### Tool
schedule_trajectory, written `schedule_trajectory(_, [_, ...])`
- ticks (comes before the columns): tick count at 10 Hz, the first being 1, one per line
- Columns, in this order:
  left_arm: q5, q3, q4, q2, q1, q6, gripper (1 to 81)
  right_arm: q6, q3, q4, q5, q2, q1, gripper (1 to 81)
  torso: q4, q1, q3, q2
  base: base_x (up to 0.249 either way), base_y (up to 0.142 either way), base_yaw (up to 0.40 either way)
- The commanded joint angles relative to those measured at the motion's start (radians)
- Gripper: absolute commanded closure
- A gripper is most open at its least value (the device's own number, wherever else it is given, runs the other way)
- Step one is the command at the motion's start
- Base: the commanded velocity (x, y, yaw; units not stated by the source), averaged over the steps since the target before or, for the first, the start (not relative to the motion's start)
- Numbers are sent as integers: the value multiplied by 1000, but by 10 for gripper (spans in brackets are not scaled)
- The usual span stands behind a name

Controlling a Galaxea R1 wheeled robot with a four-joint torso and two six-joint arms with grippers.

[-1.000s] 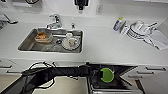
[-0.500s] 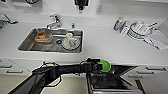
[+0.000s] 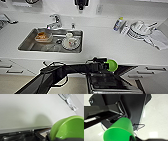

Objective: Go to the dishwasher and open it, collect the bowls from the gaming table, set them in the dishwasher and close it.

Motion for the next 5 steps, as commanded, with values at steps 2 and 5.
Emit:
schedule_trajectory(2, [23,23,19,104,-123,48,811,4,4,-11,-64,-4,-4,811,0,0,0,0,0,0,0])
schedule_trajectory(5, [25,28,4,107,-122,54,10,4,3,-8,-64,-4,-1,811,0,0,0,0,0,0,0])
